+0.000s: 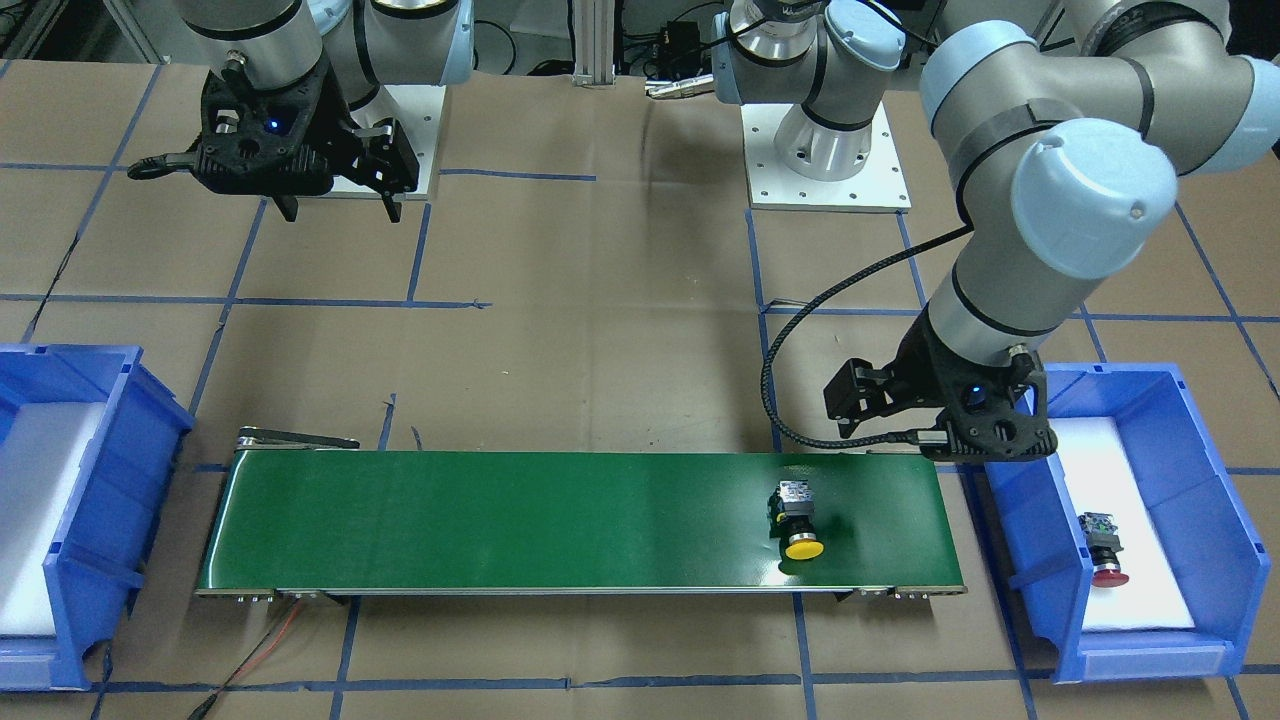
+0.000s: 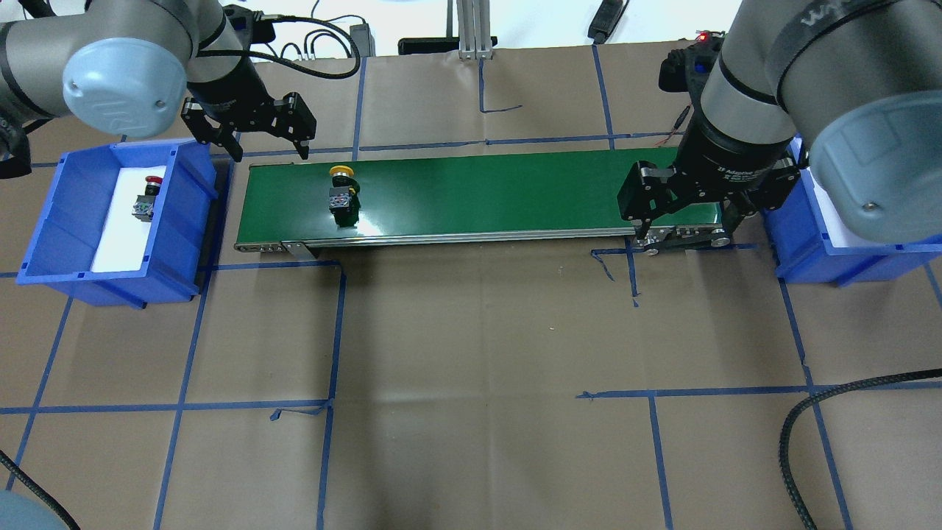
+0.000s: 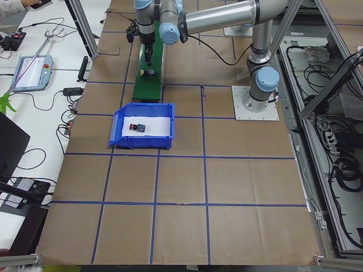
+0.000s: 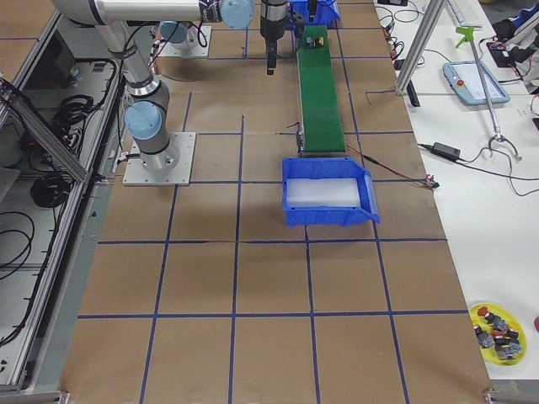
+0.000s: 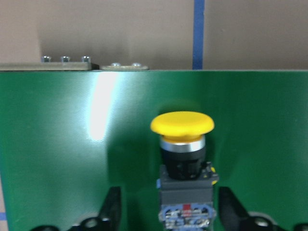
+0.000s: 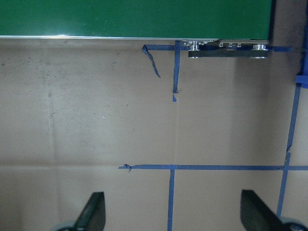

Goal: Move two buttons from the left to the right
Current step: 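Move the left gripper back over the bin to the red button, then lower the left gripper and grasp the red button, lifting it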

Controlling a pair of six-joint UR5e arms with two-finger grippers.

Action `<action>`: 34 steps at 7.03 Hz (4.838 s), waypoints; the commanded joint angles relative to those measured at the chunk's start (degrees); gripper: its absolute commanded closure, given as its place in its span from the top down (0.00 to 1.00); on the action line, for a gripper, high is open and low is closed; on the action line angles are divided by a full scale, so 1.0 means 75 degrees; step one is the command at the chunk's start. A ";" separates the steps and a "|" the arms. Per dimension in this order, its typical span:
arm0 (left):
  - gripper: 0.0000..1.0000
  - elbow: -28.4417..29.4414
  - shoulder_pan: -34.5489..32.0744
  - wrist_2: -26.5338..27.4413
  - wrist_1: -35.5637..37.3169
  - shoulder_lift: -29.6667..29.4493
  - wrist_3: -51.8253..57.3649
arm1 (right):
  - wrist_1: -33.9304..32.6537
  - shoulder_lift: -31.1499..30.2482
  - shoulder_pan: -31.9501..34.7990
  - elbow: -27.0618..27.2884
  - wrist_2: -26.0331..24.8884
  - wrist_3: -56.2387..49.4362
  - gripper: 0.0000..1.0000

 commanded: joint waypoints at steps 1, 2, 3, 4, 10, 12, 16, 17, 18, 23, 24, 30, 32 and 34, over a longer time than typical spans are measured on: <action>1.00 0.0055 0.0658 -0.0035 -0.0130 0.0060 0.0531 | 0.0004 -0.0003 -0.0005 0.0008 0.0011 -0.0004 1.00; 1.00 0.0055 0.0929 -0.0024 -0.0130 0.0060 0.0837 | 0.0004 0.0009 -0.0005 0.0008 -0.0001 0.0008 1.00; 1.00 0.0055 0.1129 -0.0012 -0.0119 0.0060 0.1061 | 0.0004 0.0009 -0.0005 0.0020 -0.0001 -0.0004 1.00; 1.00 0.0044 0.1432 -0.0047 -0.0095 0.0060 0.1434 | 0.0004 0.0009 -0.0005 0.0020 -0.0001 -0.0004 1.00; 1.00 -0.0120 0.3685 -0.0141 0.0370 -0.0349 0.4262 | 0.0016 0.0009 -0.0005 0.0054 -0.0001 -0.0004 1.00; 1.00 -0.0074 0.3662 -0.0129 0.1097 -0.1073 0.4204 | -0.0019 -0.0014 -0.0028 0.0254 0.0011 -0.0004 1.00; 1.00 -0.0144 0.3545 -0.0152 0.2255 -0.1835 0.3981 | -0.0031 -0.0014 -0.0016 0.0242 0.0022 -0.0004 1.00; 1.00 -0.0179 0.3510 -0.0152 0.2457 -0.2047 0.3981 | -0.0031 -0.0014 -0.0051 0.0242 0.0022 -0.0004 1.00; 1.00 -0.0214 0.3359 -0.0129 0.2541 -0.2119 0.3969 | -0.0031 -0.0014 -0.0028 0.0242 0.0011 -0.0004 1.00; 0.99 -0.0133 0.3334 -0.0129 0.2670 -0.2412 0.3992 | -0.0031 -0.0014 -0.0028 0.0242 0.0022 -0.0004 1.00; 0.93 -0.0109 0.3345 -0.0117 0.2717 -0.2494 0.3981 | -0.0031 -0.0014 -0.0028 0.0242 0.0011 -0.0004 1.00; 0.06 0.0055 0.3346 -0.0129 0.2624 -0.2612 0.3888 | -0.0031 -0.0014 -0.0028 0.0242 0.0011 -0.0004 1.00; 0.02 0.0160 0.3334 -0.0117 0.2066 -0.2193 0.3887 | -0.0031 -0.0014 -0.0028 0.0242 0.0022 -0.0004 1.00; 0.02 0.0452 0.3334 -0.0071 0.0663 -0.1327 0.3887 | -0.0031 -0.0026 -0.0028 0.0242 0.0022 0.0008 1.00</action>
